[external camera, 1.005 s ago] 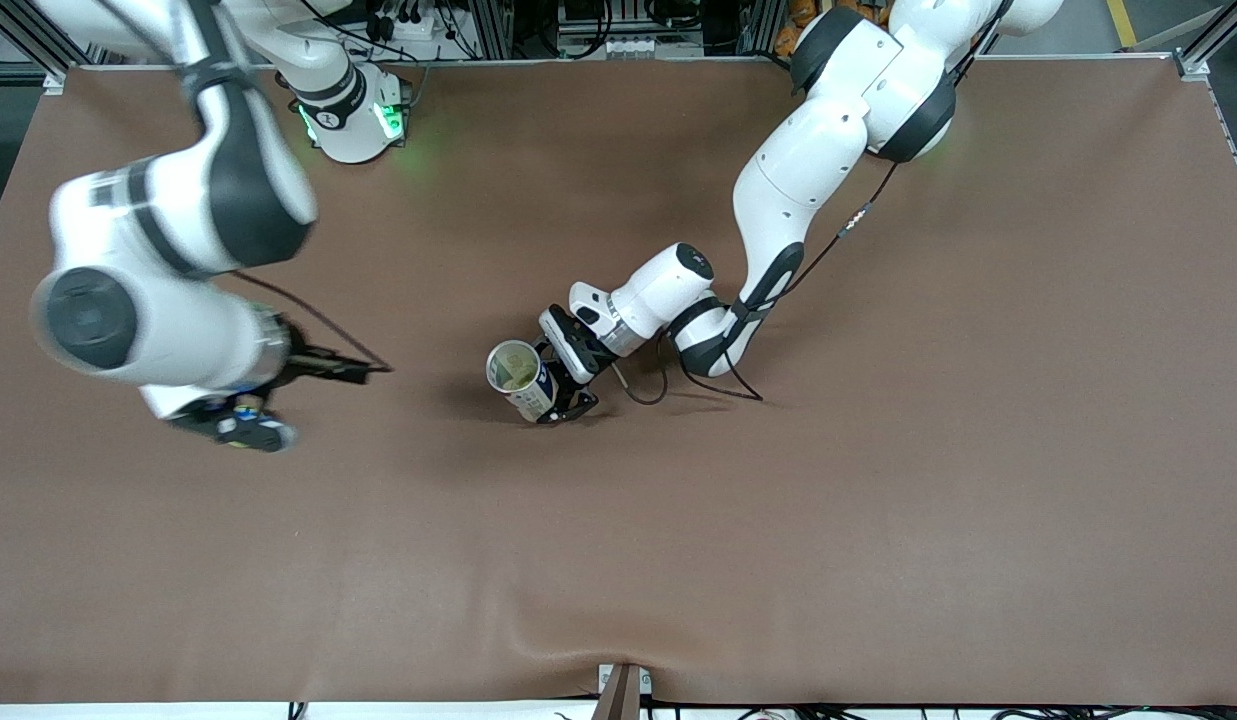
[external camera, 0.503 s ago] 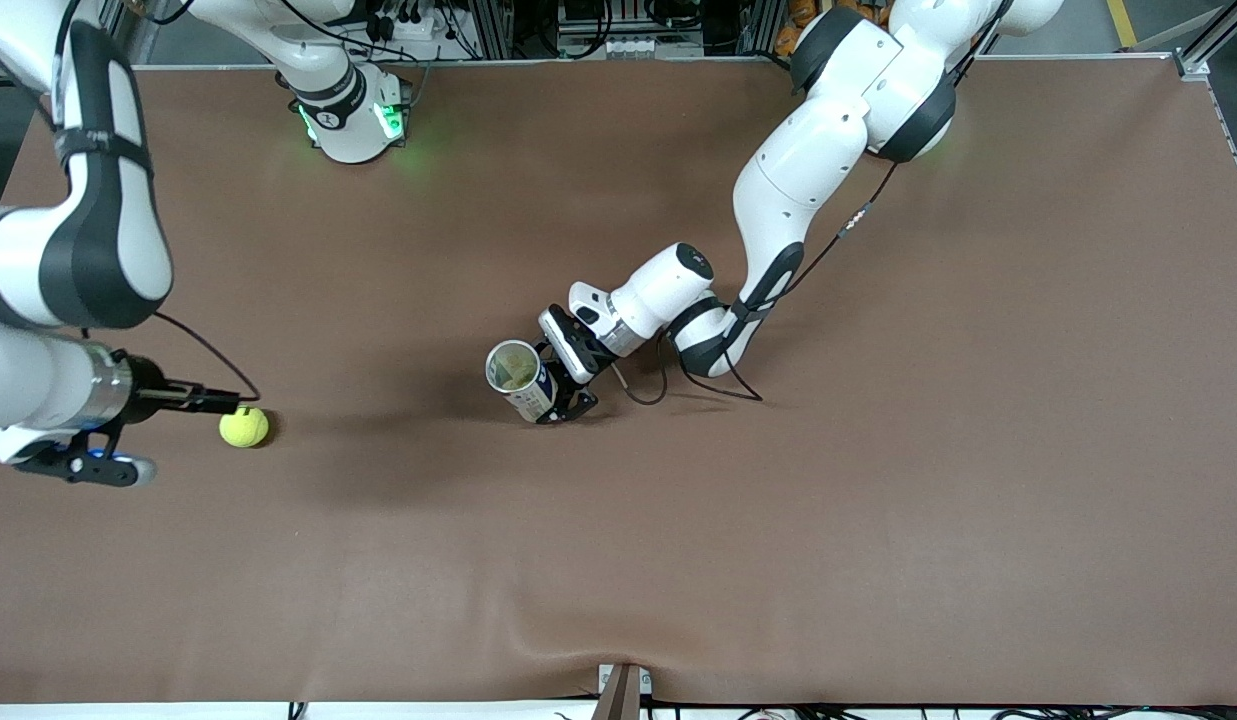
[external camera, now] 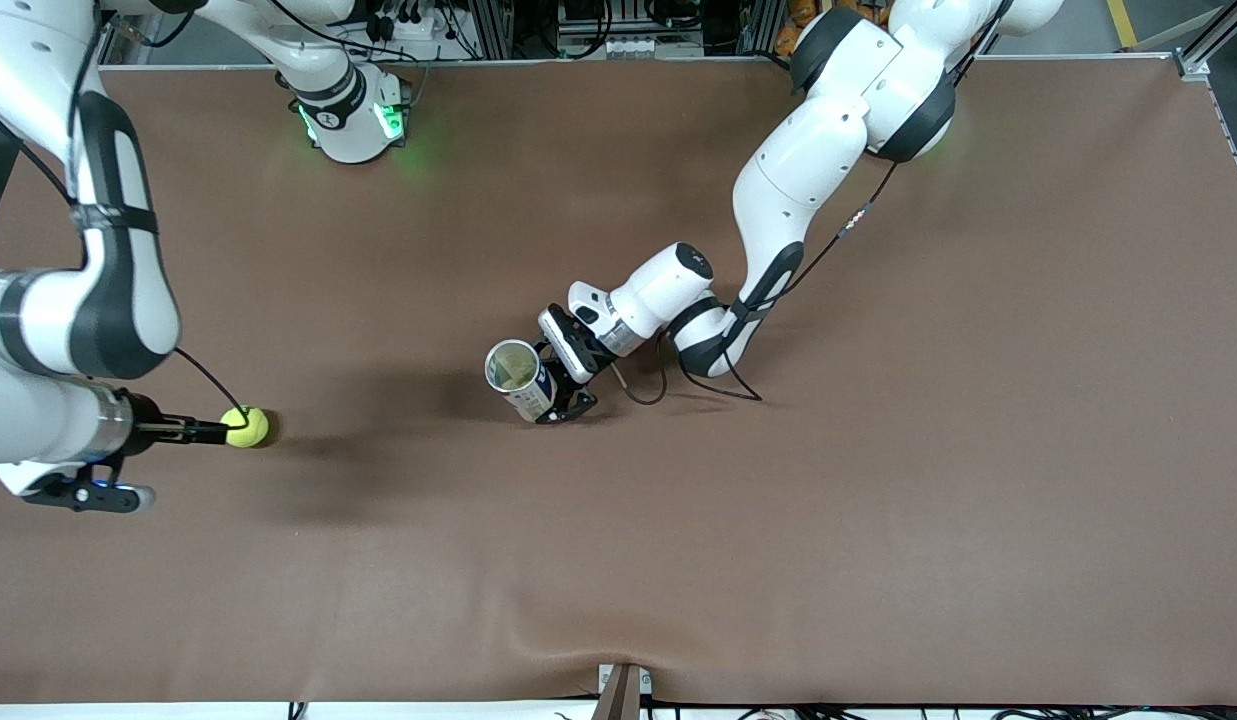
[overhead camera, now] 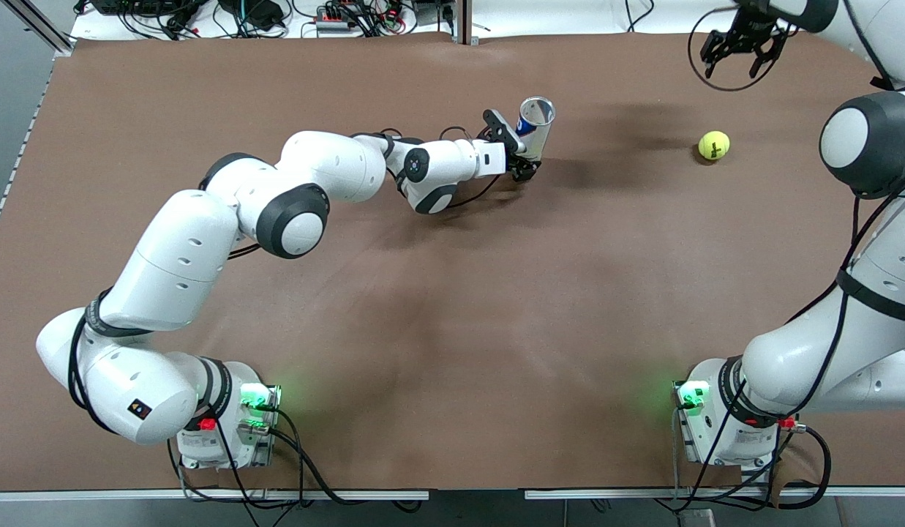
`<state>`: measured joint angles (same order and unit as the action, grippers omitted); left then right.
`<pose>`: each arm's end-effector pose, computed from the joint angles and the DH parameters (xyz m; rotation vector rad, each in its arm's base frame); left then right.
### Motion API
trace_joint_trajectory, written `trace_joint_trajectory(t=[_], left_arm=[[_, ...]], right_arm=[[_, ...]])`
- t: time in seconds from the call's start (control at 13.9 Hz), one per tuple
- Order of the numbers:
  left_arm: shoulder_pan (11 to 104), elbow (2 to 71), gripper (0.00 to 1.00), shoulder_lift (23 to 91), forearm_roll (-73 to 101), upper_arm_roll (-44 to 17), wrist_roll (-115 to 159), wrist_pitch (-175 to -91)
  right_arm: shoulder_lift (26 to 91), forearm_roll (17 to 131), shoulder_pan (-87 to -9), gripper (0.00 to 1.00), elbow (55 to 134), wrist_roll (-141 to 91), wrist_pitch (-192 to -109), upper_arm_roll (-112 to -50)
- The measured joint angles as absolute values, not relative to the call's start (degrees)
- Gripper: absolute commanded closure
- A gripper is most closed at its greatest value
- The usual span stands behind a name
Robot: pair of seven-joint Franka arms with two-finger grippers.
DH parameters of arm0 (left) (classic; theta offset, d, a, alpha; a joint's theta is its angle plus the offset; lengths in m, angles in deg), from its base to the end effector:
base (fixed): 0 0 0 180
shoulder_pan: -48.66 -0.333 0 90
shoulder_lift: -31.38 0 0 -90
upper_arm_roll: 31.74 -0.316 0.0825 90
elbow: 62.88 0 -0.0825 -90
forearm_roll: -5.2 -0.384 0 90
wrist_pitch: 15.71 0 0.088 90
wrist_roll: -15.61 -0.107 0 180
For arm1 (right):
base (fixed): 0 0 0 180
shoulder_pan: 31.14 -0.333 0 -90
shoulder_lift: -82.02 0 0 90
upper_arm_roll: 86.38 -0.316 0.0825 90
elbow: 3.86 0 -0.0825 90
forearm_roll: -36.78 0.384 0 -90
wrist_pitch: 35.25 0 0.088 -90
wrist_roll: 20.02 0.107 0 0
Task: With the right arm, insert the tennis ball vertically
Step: 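Grasp the second tennis ball with the right gripper, then carry the second ball to the can opening with the right gripper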
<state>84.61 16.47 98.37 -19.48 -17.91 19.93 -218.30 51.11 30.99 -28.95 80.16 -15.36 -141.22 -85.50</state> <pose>0.4876 -0.5590 0.1385 2.0643 -1.1507 1.1369 0.6852 -0.0430 0.3558 3.0240 -0.1481 -0.2350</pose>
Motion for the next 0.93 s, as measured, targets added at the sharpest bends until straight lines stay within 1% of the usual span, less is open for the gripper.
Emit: trace_joint_trajectory(t=[0.07,0.14,0.29,0.72,0.86,0.93], left_arm=[[84.61,16.47,0.18,98.38,-19.48,-17.91,19.93,-218.30],[84.62,16.47,0.13,98.38,-19.48,-17.91,19.93,-218.30],[84.62,16.46,0.13,98.38,-19.48,-17.90,19.93,-218.30],[84.62,16.42,0.11,98.37,-19.48,-17.90,19.93,-218.41],[84.62,16.41,0.00,98.37,-19.48,-17.90,19.93,-218.44],[84.62,16.41,0.00,98.37,-19.48,-17.90,19.93,-218.44]], right_arm=[[51.00,29.80,-28.80,0.00,82.48,-15.94,-144.39,-85.49],[50.91,28.92,-28.39,0.00,85.09,-16.47,-147.91,-85.48],[50.72,28.56,-27.12,0.00,89.81,-17.50,-153.86,-85.47],[50.62,28.52,-25.46,0.00,98.01,-20.16,-164.40,-85.47],[50.61,28.52,-25.25,0.00,99.67,-20.37,-166.42,-85.47],[50.59,28.52,-25.24,0.00,100.05,-20.43,-166.81,-85.48]])
